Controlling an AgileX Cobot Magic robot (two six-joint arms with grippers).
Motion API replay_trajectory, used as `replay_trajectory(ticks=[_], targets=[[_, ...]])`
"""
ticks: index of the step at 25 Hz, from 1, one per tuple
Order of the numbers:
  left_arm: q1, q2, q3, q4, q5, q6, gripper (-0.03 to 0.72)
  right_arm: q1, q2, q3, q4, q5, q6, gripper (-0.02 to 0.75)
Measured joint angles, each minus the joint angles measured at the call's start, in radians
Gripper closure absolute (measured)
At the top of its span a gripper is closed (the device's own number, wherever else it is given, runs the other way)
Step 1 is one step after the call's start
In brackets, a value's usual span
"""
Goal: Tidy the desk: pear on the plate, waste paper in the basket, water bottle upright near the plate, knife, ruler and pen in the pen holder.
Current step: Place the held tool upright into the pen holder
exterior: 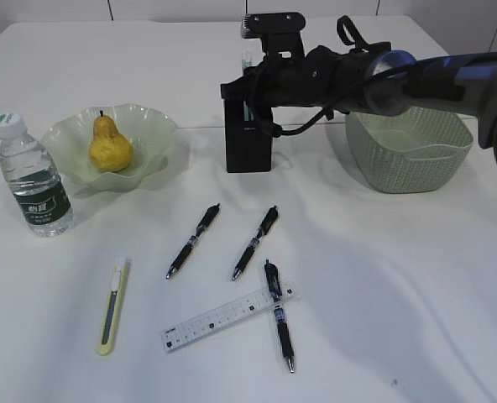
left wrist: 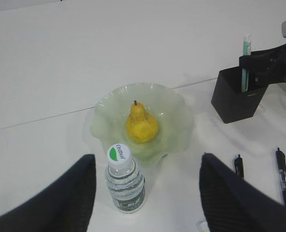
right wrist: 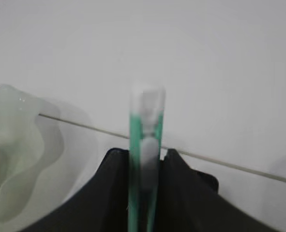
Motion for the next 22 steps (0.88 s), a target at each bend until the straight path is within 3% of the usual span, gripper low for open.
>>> replay_trajectory(ticks=[7,17,22], targets=[[0.000,0.000,0.000,0.000,0.000,0.000,0.214,0.000,0.000,0.000,0.010,0.051,0.000,0.393],[0.000,0.000,0.000,0.000,0.012,0.000,0.216,0.000,-0.088,-0.007,0.008,0.305,-0.017,0.384],[-0.046,-0.002,0.000,0.000,0.012,0.001,0.238,0.000,-0.206,-0.012,-0.047,0.466,-0.019,0.384]])
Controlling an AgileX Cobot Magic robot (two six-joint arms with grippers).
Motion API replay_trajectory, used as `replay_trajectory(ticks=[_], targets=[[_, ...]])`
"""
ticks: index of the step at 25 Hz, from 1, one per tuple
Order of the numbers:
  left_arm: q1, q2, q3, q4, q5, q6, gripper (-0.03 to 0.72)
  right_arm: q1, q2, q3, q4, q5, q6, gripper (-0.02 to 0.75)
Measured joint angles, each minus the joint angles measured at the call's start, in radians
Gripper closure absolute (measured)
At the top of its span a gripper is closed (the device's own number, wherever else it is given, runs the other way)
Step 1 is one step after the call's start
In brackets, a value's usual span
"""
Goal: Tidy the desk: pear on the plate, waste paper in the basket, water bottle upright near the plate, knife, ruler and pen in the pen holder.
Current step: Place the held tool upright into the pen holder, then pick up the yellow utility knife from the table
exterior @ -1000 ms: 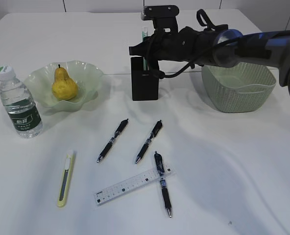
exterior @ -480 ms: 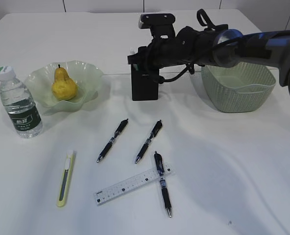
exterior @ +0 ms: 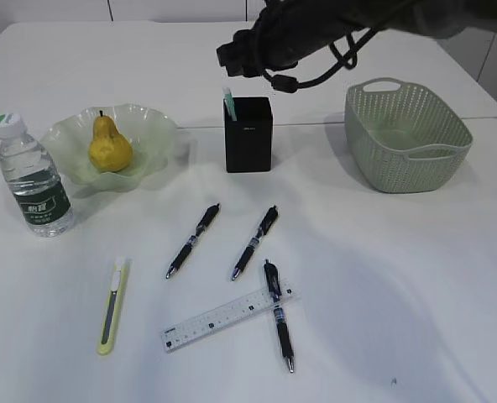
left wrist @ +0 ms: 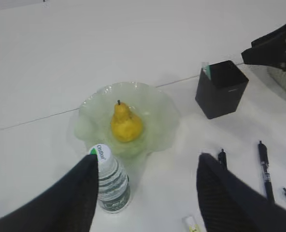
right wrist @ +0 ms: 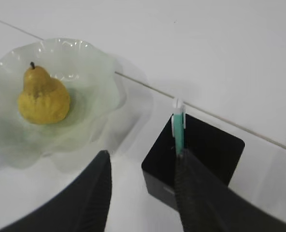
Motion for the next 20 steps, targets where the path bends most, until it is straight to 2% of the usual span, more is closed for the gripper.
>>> replay_trajectory(ticks=[7,11,15,20], targets=[[-0.107,-0.001,-0.013,-0.002,0.006,0.002,0.242,0.000,-0.130,0.000,-0.049,0.309,0.005,0.384],[-0.131,-0.001,-0.024,-0.004,0.030,0.004,0.242,0.000,-0.173,0.000,-0.071,0.486,0.115,0.384],[-0.134,-0.001,-0.026,-0.007,0.098,0.004,0.243,0.000,-0.193,0.000,-0.218,0.659,0.281,0.384],[-0.134,0.018,-0.027,-0.011,0.174,-0.034,0.243,0.000,-0.237,0.000,-0.440,0.700,0.478,0.384]])
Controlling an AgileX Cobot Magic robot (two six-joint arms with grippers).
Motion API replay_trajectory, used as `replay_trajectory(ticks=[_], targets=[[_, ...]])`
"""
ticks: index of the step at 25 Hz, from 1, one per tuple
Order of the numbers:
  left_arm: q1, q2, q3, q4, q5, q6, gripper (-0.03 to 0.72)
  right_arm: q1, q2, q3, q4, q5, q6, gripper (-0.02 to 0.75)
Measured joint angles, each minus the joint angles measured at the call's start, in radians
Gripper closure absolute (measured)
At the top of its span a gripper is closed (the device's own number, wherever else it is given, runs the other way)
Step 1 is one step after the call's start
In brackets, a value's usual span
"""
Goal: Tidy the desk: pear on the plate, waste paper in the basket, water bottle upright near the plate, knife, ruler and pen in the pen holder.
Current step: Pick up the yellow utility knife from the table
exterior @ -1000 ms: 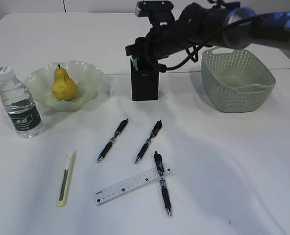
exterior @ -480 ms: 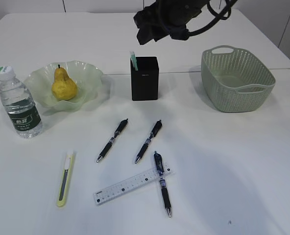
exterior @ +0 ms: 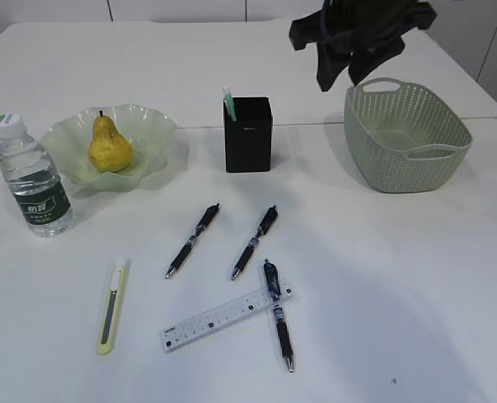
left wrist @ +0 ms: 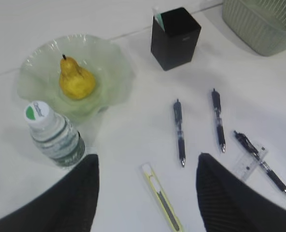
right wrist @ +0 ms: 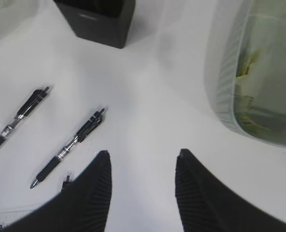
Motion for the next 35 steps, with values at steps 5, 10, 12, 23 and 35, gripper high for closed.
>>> replay_trajectory(ticks=[5,10,12,23,35], targets=[[0.000,0.082,0.000,0.000,0.123,-0.075,0.243,0.000,-0.067,0.015,-0.035,0.008,0.036,0.384],[0.000,0.217,0.000,-0.024,0.222,-0.137,0.243,0.000,-0.133,0.150,-0.040,0.008,0.040,0.384],[0.000,0.265,0.000,-0.035,0.231,-0.142,0.243,0.000,-0.159,0.227,-0.042,0.008,0.040,0.384],[-0.092,0.504,-0.001,-0.046,0.156,-0.239,0.243,0.000,-0.311,0.518,-0.042,0.008,0.020,0.385],[-0.099,0.720,-0.002,-0.046,-0.021,-0.279,0.243,-0.005,-0.324,0.522,-0.044,0.006,0.010,0.384]])
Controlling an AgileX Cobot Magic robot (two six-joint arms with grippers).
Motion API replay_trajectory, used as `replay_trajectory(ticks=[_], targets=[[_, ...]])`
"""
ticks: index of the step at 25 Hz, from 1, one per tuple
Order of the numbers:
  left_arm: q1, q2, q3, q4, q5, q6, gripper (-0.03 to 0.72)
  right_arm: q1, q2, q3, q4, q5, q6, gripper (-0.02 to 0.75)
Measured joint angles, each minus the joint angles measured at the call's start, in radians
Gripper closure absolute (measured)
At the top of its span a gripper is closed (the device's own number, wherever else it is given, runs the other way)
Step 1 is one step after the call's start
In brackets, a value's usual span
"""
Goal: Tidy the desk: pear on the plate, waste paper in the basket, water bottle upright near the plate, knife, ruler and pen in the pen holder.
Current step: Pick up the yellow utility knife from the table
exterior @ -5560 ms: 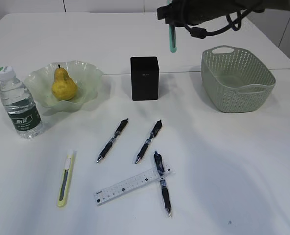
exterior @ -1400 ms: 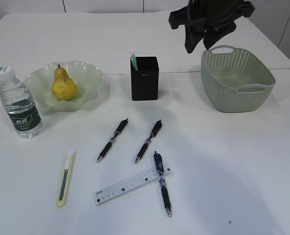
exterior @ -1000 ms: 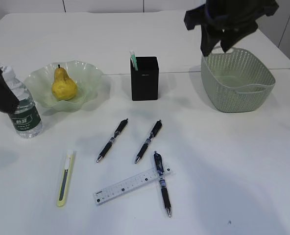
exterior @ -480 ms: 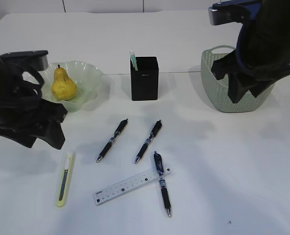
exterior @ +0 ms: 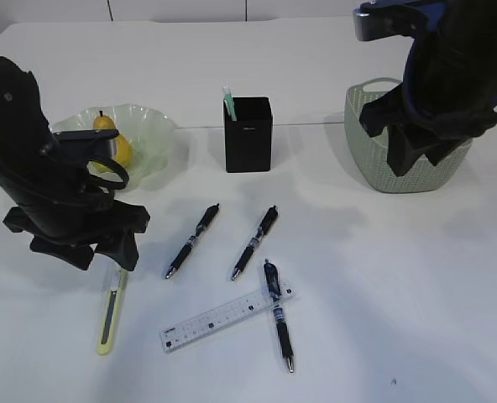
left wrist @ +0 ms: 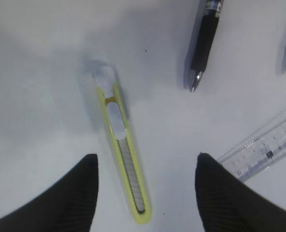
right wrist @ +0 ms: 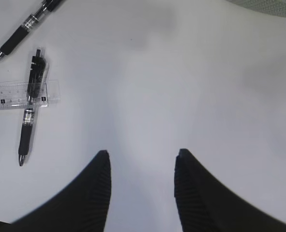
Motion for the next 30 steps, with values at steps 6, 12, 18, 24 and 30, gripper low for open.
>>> replay_trajectory(ticks=[6,12,18,24,30], targets=[[0.000,0.031,0.000,0.010,-0.036,-0.001,0.243,0.001,0.000,0.000,0.000,0.000,-0.006,0.385],[0.000,0.078,-0.002,0.011,-0.056,-0.032,0.243,0.001,0.000,0.000,0.000,0.000,-0.008,0.385],[0.000,0.113,-0.002,0.011,-0.059,-0.047,0.251,0.001,0.000,0.000,0.009,-0.002,-0.012,0.386],[0.000,0.115,-0.002,0.011,-0.088,-0.050,0.256,0.001,0.000,0.000,0.017,-0.002,-0.016,0.386],[0.024,0.115,-0.002,0.011,-0.088,-0.052,0.281,0.001,0.000,0.000,0.021,-0.002,-0.018,0.386]])
